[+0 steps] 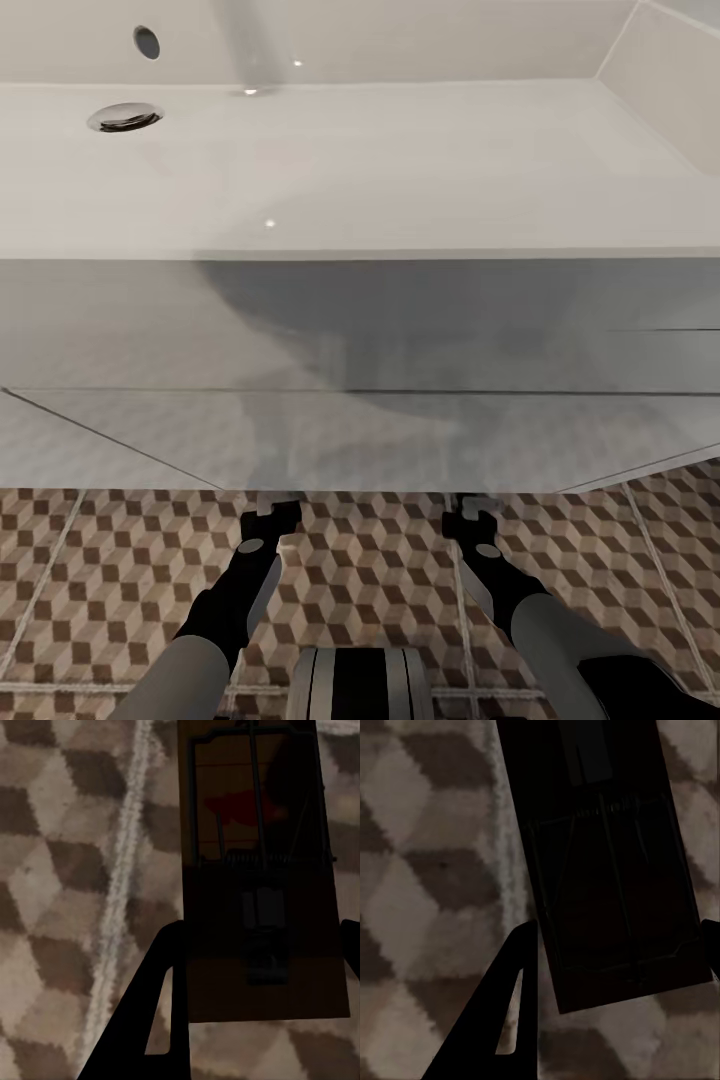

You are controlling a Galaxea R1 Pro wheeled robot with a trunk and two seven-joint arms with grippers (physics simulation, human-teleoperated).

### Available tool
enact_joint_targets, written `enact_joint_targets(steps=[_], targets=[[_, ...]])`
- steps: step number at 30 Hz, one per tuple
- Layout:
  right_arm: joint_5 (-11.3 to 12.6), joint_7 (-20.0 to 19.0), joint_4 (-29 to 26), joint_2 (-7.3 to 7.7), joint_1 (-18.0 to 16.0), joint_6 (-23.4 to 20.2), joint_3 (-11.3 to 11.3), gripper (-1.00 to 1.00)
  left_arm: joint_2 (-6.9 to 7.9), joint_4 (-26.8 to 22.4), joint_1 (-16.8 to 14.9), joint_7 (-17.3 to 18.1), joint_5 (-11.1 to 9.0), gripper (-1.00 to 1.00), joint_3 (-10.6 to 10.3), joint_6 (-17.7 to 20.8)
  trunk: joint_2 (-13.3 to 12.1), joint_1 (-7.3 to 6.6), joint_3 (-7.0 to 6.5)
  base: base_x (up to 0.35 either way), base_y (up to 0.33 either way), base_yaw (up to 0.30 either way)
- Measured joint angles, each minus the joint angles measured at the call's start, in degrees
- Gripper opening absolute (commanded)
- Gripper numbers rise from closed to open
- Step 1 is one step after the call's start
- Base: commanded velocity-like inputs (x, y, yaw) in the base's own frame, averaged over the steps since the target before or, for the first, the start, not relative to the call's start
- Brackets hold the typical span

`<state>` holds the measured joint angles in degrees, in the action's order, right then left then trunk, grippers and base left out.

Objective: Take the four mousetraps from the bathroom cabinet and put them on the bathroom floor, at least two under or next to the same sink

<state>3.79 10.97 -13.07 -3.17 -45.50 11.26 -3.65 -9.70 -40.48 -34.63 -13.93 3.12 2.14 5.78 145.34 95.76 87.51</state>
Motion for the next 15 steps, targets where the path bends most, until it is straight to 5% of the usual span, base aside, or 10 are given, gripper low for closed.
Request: enact_joint_targets(steps=[15], targets=[[0.07, 0.01, 0.00, 0.00, 0.00, 4.46, 0.09, -1.00, -0.04, -0.09, 0.00, 0.00, -0.01, -1.00, -0.01, 0.00, 0.00, 0.00, 0.00, 0.000, 0.000, 0.000]])
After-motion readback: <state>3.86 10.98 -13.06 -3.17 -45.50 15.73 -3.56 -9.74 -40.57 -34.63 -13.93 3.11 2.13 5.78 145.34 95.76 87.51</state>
